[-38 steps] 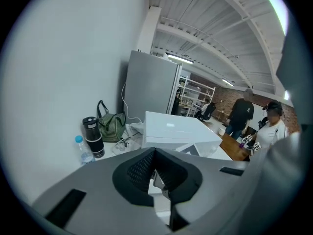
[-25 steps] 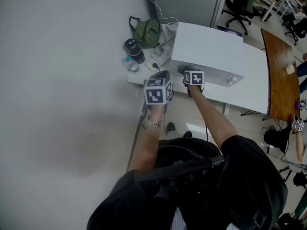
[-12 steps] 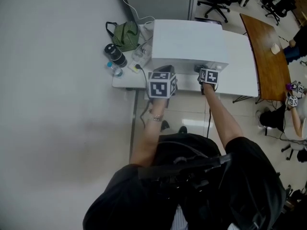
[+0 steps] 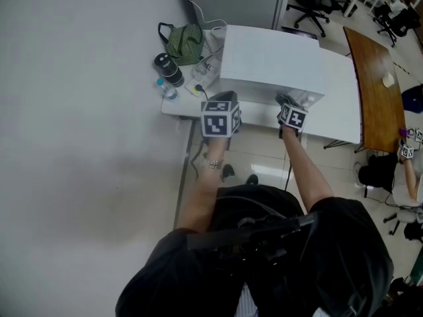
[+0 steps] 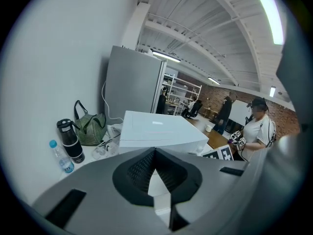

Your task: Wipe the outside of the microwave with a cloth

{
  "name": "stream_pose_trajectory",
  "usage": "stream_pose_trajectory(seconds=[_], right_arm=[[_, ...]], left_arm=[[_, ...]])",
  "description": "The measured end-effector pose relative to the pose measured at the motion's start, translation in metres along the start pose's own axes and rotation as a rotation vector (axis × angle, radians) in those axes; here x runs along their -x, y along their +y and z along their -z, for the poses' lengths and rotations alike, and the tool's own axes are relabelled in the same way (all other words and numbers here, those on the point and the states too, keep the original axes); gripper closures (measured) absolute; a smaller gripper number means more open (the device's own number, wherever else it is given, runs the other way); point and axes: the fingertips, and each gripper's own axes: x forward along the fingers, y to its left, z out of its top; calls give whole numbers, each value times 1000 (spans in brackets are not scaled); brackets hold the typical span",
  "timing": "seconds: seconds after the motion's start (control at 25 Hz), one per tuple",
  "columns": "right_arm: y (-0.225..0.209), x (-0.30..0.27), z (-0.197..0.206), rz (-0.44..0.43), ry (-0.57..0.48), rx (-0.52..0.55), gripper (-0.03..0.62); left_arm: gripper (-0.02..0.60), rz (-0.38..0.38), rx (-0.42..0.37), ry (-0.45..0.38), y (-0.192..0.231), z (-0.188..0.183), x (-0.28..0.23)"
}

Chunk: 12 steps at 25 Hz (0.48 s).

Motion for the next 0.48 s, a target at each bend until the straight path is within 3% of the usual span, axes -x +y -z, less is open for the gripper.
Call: stream_pose_trajectory(seconds=[0.2,0.32,0.48], right_arm=[[178,-32,40,-321,70,186,557],[246,-51,66,-378,133,282,557],[281,-61,53,-401,113,340,557]], left_arm=[[588,-79,27,-9,32,1,19],[588,-135,50,-6,53,11,38],[588,-204,80,-3,81,20,64]])
